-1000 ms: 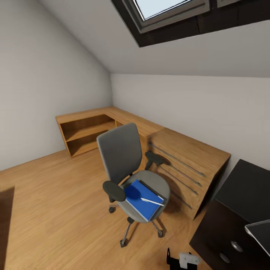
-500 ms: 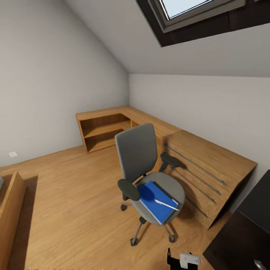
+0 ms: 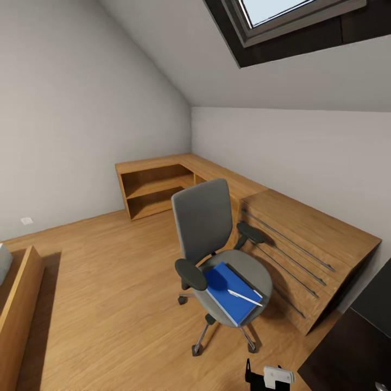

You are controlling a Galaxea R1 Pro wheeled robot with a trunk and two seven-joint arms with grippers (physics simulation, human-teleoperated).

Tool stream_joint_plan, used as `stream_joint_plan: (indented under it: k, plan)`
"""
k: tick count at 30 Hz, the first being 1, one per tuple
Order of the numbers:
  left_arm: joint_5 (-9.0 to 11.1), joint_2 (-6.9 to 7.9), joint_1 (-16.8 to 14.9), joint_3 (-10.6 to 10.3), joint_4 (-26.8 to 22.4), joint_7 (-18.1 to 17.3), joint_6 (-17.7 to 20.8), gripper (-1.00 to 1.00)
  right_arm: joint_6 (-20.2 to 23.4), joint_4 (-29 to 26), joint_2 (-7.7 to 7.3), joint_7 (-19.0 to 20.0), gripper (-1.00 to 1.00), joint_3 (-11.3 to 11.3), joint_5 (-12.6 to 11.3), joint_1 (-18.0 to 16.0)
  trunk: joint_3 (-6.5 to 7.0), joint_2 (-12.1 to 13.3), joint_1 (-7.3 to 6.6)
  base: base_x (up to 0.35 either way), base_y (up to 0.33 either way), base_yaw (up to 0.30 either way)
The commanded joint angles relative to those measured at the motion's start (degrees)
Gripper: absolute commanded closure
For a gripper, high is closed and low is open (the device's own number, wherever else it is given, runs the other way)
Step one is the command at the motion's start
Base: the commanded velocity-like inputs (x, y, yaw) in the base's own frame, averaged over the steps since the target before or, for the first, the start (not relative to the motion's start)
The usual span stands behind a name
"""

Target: In the bedroom, organize the workspace by keeping the computer under the desk, ensuring the monitor is on the desk, placing the keyboard on the desk next to the monitor, placing the mouse on the desk next to the keyboard, moving the folder from the swivel chair onto the desk next to the mouse, stacking the notebook on top of the folder with the pen on top of the notebook, and positioning the swivel chair next to the desk.

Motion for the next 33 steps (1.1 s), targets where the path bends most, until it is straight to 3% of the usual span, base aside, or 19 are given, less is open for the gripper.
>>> stream_joint_plan:
  k: [1, 12, 13, 14, 16, 17, 18, 20, 22, 24, 26, 31, 33]
  plan:
    - [0.61, 0.07, -0.02, -0.36, -0.10, 0.29, -0.37, -1.00, -0.04, 0.01, -0.03, -0.50, -1.00, 0.48, -0.17, -0.04, -0.04, -0.03, 0.00, 0.000, 0.000, 0.000]
    - [0.14, -0.01, 0.01, -0.44, 1.11, 0.19, -0.09, -1.00, 0.08, -0.47, -0.28, -0.45, -1.00, 0.57, 0.20, -0.07, -0.04, -0.03, 0.00, 0.000, 0.000, 0.000]
    - [0.23, 0.30, -1.93, -0.39, 0.52, 0.10, 1.13, -1.00, 2.60, -1.52, -2.35, -0.45, -1.00, 0.55, 0.28, -1.87, -0.04, -0.03, 0.00, 0.000, 0.000, 0.000]
    - [0.25, 0.35, -2.53, -0.38, 0.22, 0.09, 1.58, -1.00, 3.28, -2.04, -2.62, -0.46, -1.00, 0.55, 0.29, -2.38, -0.04, -0.03, 0.00, 0.000, 0.000, 0.000]
    - [0.35, 0.51, -5.03, -0.32, -1.56, 0.19, 5.06, -1.00, 7.45, -4.90, -4.10, -0.47, -1.00, 0.59, 0.29, -4.53, -0.04, -0.03, 0.00, 0.000, 0.000, 0.000]
    - [0.59, 0.61, -9.99, 3.93, -9.30, 0.35, 17.84, -1.00, 22.08, -13.99, -8.54, 2.80, -1.00, 0.51, 0.30, -9.00, -0.04, -0.03, 0.00, 0.000, 0.000, 0.000]
    - [0.63, 0.58, -10.46, 5.48, -10.39, 0.28, 19.61, -1.00, 24.31, -14.82, -8.90, 3.89, -1.00, 0.49, 0.30, -9.75, -0.04, -0.03, 0.00, 0.000, 0.000, 0.000]
    - [0.74, 0.30, -11.76, 12.82, -14.70, 0.13, 28.53, -1.00, 35.60, -16.95, -9.89, 10.99, -1.00, 0.41, 0.28, -15.31, -0.04, -0.03, 0.00, 0.000, 0.000, 0.000]
    - [0.76, 0.22, -11.99, 14.52, -15.55, 0.12, 30.72, -1.00, 39.31, -17.29, -10.06, 13.33, -1.00, 0.39, 0.24, -17.56, -0.04, -0.03, 0.00, 0.000, 0.000, 0.000]
    - [0.62, 0.16, -12.31, 16.70, -16.63, 0.18, 33.36, -1.00, 47.76, -17.74, -10.15, 16.92, -1.00, 0.39, 0.15, -21.22, -0.04, -0.03, 0.00, 0.000, 0.000, 0.000]
    - [0.42, 0.20, -12.37, 17.12, -16.83, 0.19, 33.55, -1.00, 51.57, -17.79, -10.20, 17.83, -1.00, 0.50, 0.20, -22.00, -0.04, -0.03, 0.00, 0.000, 0.000, 0.000]
    - [0.39, 0.30, -12.41, 17.41, -16.81, 0.14, 33.56, -1.00, 55.08, -17.80, -10.66, 19.60, -1.00, 0.70, 0.36, -22.45, -0.04, -0.03, 0.00, 0.073, 0.000, 0.000]
    - [0.33, 0.28, -12.41, 17.39, -16.80, 0.13, 33.56, -1.00, 55.46, -17.84, -11.78, 20.13, -1.00, 0.82, 0.38, -22.49, -0.04, -0.03, 0.00, 0.238, 0.000, 0.000]
